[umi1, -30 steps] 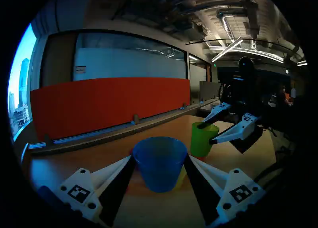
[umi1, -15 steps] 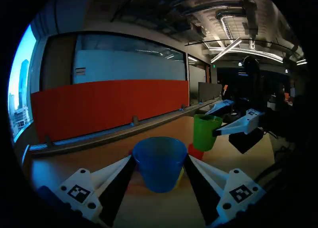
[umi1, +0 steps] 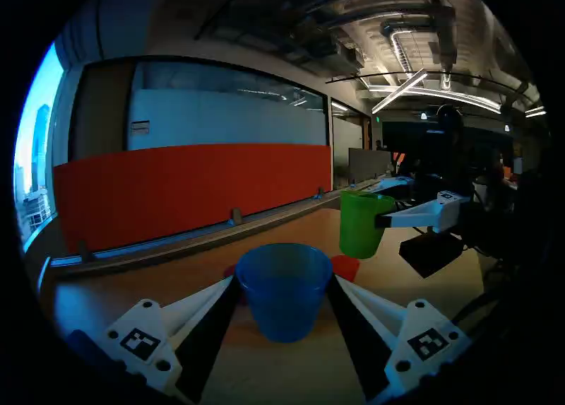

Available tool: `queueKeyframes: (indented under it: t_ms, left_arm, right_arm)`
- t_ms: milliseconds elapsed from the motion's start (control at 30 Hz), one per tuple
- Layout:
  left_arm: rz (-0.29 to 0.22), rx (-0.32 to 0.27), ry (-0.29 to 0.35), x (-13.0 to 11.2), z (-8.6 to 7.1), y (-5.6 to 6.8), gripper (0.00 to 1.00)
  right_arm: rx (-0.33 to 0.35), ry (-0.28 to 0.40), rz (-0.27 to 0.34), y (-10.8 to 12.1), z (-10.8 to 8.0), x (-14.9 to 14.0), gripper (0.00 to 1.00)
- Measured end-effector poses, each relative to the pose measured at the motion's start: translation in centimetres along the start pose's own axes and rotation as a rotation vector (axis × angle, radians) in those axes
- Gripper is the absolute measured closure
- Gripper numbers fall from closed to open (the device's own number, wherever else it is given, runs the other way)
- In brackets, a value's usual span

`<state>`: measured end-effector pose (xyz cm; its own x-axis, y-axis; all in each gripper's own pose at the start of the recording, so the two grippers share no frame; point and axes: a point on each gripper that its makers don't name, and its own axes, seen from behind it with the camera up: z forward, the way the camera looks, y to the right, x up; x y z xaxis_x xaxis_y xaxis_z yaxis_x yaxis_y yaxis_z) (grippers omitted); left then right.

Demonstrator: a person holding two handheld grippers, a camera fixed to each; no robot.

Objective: Pour water

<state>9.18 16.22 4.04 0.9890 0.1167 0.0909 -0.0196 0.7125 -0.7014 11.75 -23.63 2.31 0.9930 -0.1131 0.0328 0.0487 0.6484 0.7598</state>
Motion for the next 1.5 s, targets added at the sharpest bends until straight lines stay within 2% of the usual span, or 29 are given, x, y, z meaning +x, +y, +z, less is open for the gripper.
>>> queueKeyframes:
  t_ms: [600, 1500]
  left_arm:
    - [-0.014, -0.009, 0.003, -0.1, -0.1, 0.4, 0.15]
    - [-0.004, -0.014, 0.008, 0.2, -0.4, 1.0, 0.15]
  right_arm:
    - [0.009, 0.049, -0.018, -0.6, -0.1, 1.0, 0.08]
    - [0.022, 0.061, -0.015, -0.9, -0.5, 1.2, 0.09]
